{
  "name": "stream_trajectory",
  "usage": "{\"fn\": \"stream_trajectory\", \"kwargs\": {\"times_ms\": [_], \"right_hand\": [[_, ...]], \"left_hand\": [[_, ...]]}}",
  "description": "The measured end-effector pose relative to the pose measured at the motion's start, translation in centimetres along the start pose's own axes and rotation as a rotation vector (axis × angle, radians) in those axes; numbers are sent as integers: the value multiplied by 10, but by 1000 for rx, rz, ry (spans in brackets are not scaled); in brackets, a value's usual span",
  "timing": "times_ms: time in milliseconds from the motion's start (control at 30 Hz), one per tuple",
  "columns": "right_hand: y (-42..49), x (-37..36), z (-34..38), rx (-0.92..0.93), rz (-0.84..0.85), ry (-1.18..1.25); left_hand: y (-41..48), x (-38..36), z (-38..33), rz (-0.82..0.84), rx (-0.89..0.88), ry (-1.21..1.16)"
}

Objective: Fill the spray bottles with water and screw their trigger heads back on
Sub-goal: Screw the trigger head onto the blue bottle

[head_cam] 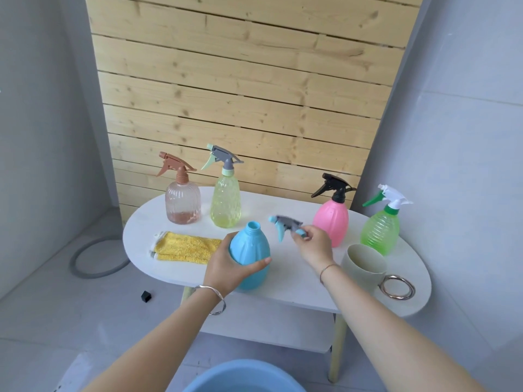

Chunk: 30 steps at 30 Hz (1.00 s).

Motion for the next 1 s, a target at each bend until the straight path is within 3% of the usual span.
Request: {"fn": "stream_trajectory", "kwargs": {"times_ms": [167, 300, 700, 900, 1000], "right_hand": [[0, 29, 77, 29, -15, 699], [-11, 40, 124, 90, 89, 946], [-8, 22, 117, 99, 88, 901], [-28, -19, 86, 55, 459, 461], [-30, -18, 71, 26, 467, 416]], "left_hand": [[5, -17, -6, 75, 1, 32], [6, -32, -11, 109, -4, 5], [7, -44, -12, 138, -13, -39], [9, -46, -8, 137, -18, -42], [11, -47, -8, 142, -25, -47]]}}
Point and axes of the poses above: each hand's wrist, its own y-axis towards the middle knuckle, its own x-axis out of the back of the hand, z = x × y, the point moved 9 cm from there along y, towards the middle knuckle, and after that the axes turned 7 degrees about y, right-handed, at the moved point
